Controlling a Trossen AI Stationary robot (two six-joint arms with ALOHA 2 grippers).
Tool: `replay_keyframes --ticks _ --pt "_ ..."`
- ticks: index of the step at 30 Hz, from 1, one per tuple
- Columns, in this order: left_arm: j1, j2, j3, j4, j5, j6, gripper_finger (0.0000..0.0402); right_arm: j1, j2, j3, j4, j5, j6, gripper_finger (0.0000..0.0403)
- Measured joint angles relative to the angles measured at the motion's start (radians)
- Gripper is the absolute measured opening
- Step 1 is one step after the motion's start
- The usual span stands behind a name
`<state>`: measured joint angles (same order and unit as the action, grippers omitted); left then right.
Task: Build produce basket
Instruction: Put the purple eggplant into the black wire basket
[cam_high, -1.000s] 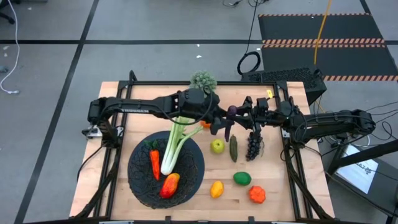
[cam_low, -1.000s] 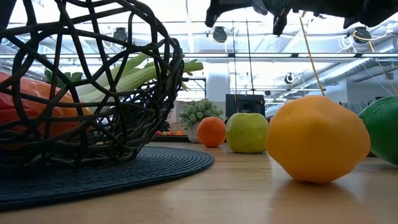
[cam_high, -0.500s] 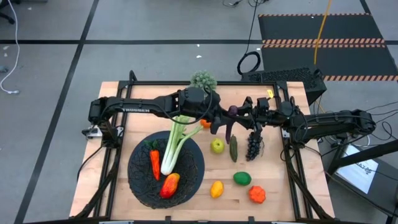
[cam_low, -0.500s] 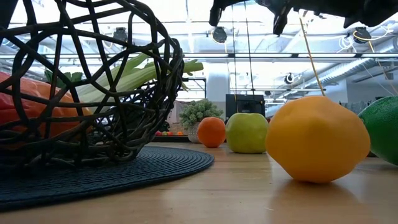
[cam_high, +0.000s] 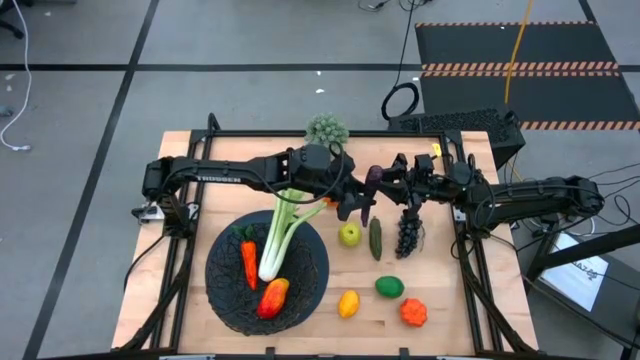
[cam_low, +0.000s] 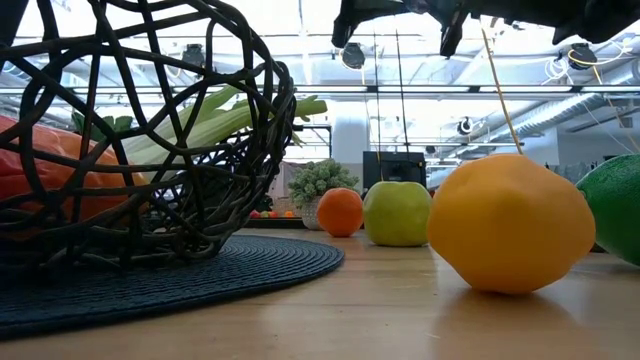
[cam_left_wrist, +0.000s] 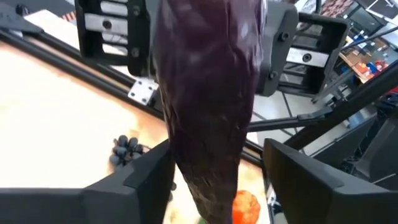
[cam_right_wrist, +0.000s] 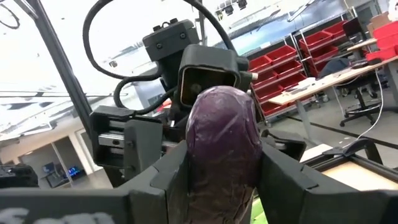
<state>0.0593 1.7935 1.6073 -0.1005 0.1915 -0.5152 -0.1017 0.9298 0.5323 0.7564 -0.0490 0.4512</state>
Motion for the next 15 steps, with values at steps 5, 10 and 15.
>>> replay_keyframes --ticks 5,10,15 --pt "0.001 0.000 0.000 0.036 -0.005 0.005 0.0158 0.001 -0.001 0.002 0.011 -0.003 0.012 0.0152" --pt "0.009 0.000 0.000 0.045 0.015 -0.045 0.0097 0.015 0.000 0.002 0.037 0.009 0.033 0.0166" --pt "0.019 -0.026 0.000 0.035 0.078 -0.086 0.0103 0.046 -0.006 0.002 0.041 0.023 0.162 0.0209"
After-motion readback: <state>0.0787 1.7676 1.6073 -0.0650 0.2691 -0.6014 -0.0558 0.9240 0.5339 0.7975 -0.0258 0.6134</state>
